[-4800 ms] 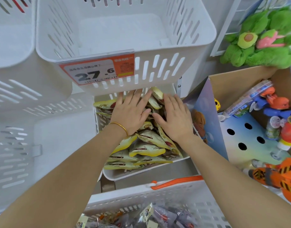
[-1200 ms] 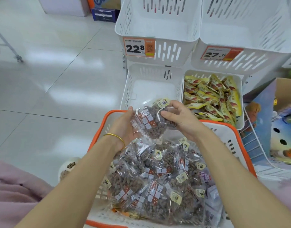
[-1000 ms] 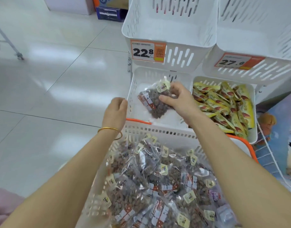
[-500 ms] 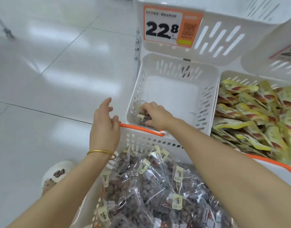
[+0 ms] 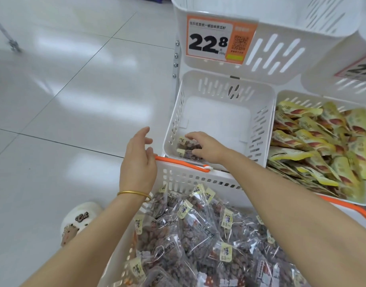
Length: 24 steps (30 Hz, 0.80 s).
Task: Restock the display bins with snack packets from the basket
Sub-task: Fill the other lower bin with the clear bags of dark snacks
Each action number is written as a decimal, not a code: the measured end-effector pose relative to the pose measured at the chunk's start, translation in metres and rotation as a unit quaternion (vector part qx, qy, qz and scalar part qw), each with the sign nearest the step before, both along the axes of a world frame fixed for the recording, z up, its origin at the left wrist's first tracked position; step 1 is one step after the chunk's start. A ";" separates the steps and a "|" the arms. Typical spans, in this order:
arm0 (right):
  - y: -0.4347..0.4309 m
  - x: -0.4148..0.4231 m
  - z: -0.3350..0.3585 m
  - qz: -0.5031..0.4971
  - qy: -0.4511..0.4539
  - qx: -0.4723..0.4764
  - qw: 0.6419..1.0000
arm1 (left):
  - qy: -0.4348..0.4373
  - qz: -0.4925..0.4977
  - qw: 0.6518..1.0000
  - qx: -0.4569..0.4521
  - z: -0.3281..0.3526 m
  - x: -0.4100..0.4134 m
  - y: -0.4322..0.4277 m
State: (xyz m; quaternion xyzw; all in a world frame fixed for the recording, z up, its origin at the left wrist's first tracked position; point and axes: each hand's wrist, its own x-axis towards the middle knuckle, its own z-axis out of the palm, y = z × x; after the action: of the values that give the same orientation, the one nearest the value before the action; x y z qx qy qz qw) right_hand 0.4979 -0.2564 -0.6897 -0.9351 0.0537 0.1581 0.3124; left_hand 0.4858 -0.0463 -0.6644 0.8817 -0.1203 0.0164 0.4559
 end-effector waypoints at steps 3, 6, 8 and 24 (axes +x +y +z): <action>-0.005 -0.002 -0.004 -0.012 0.041 0.007 0.999 | -0.001 -0.008 1.000 0.005 0.001 0.000 -0.001; -0.007 -0.001 -0.007 -0.020 0.039 -0.014 0.999 | 0.002 -0.013 1.000 0.014 0.004 -0.001 -0.001; -0.003 0.001 -0.005 -0.039 0.000 -0.017 0.999 | 0.004 -0.014 1.000 0.022 0.005 -0.002 -0.002; -0.005 -0.010 0.004 -0.071 0.076 0.066 0.992 | 0.016 -0.015 1.000 0.000 0.004 -0.001 -0.002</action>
State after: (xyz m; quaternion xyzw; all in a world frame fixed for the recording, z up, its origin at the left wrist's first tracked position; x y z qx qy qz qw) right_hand 0.4882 -0.2614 -0.6856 -0.8915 0.1324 0.2092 0.3793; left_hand 0.4852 -0.0482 -0.6605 0.8798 -0.1259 -0.0045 0.4583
